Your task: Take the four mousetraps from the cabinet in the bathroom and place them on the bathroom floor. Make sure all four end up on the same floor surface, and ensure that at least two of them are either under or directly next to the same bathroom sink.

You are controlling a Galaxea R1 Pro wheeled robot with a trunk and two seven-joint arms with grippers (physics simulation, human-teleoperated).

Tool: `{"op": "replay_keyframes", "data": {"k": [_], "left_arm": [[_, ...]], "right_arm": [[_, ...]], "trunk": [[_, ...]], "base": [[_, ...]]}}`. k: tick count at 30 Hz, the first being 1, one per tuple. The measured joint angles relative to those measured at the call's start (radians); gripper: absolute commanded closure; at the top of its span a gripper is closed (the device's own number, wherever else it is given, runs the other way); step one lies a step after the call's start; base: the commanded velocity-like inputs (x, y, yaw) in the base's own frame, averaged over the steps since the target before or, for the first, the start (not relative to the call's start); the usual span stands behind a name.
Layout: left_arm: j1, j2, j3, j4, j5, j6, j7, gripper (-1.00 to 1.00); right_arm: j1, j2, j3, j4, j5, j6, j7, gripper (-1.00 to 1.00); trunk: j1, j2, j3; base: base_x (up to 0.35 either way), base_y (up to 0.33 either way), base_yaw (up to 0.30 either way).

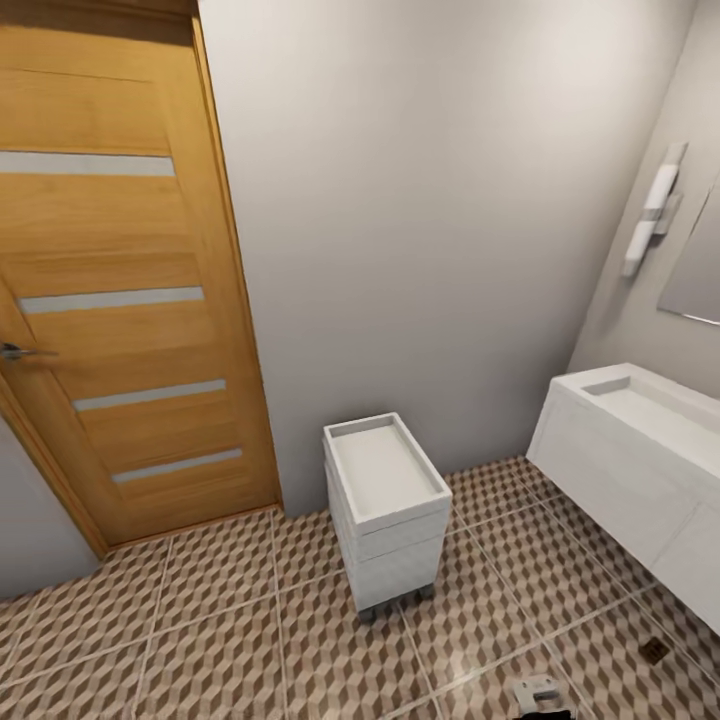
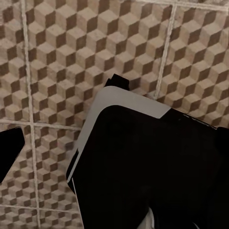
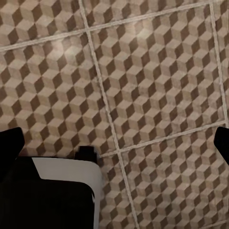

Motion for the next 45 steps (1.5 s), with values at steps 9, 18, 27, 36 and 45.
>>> {"op": "replay_keyframes", "data": {"k": [9,18,27,36,45], "left_arm": [[0.0,0.0,0.0,-0.001,0.001,-0.006,0.0,-1.0],[0.0,0.0,0.0,0.003,0.003,-0.072,0.0,-1.0],[0.0,0.0,0.0,0.005,0.007,-0.084,0.0,-1.0],[0.0,0.0,-0.001,0.005,0.016,-0.086,0.0,-1.0],[0.0,0.0,-0.001,0.005,0.018,-0.088,0.0,-1.0]], "right_arm": [[0.0,0.0,0.0,0.0,0.0,0.0,0.0,-1.0],[0.0,0.0,0.0,0.0,0.0,0.0,0.0,-1.0],[0.0,0.0,0.0,0.0,0.0,0.0,0.0,-1.0],[0.0,0.0,0.0,0.0,0.0,0.0,0.0,-1.0],[0.0,0.0,0.0,0.001,0.0,0.0,0.0,-1.0]], "trunk": [[0.0,0.0,0.0],[0.0,0.0,0.0],[0.0,0.0,0.0],[0.0,0.0,0.0],[0.0,0.0,0.0]], "base": [[0.0,0.0,0.23],[0.0,0.109,0.047],[0.0,0.298,0.006],[0.0,0.314,0.002],[0.0,0.089,0.135]]}}
